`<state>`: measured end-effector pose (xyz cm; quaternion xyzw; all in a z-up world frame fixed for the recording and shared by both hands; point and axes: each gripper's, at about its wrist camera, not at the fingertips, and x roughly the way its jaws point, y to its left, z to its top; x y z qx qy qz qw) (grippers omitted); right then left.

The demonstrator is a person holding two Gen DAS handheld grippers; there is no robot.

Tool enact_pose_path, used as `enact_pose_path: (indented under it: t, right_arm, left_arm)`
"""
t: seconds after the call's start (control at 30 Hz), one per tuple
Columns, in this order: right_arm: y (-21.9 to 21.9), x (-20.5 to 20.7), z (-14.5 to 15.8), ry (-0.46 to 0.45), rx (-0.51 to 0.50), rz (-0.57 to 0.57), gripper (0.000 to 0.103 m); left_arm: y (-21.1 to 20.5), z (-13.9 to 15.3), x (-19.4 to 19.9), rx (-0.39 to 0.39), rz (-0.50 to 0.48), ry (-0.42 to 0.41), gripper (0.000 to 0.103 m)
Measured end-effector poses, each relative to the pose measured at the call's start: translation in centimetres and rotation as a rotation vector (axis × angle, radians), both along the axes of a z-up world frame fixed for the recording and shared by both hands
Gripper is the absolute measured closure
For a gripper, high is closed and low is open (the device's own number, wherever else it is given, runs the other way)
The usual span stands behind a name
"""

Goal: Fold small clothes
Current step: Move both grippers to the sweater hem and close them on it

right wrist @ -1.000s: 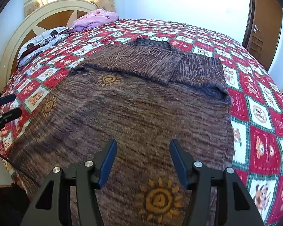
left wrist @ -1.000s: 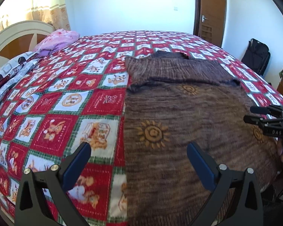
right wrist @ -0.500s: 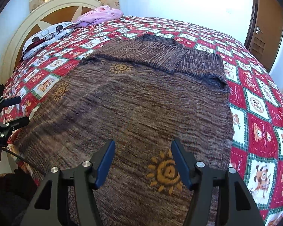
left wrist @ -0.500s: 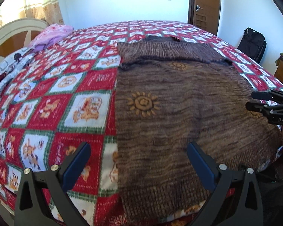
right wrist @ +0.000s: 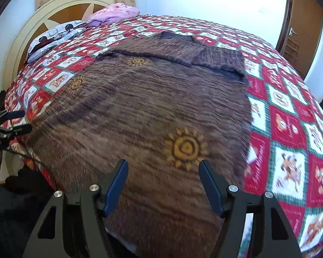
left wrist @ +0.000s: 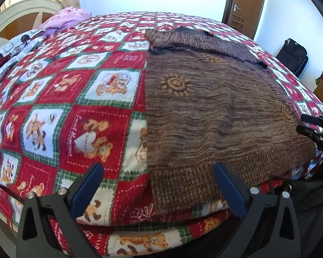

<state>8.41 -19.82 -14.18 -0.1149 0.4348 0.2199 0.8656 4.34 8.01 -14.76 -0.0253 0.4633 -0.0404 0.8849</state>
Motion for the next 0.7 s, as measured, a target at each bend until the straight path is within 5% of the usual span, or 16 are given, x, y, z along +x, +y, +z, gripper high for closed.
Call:
enact_pose_path:
  t: [0.27,0.53,0.7]
  right_arm:
    - [-3.0,-1.6,0.5,0.003,0.013,-0.063,0.034]
    - [-5.3,-2.4,-0.3,0.027,0.012,-0.121,0.034]
    - [-6.8,-2.8,-0.6,0.044,0.029,-0.151,0.034]
  left_arm:
    - [-0.4,-1.3,0.1,-0.119,-0.036,0.067,0.009]
    - [0.1,-0.9,0.0,-0.149,-0.011,0.058,0.027]
    - [0.3,0.2,-0.4,-0.11,0.013,0.019,0.027]
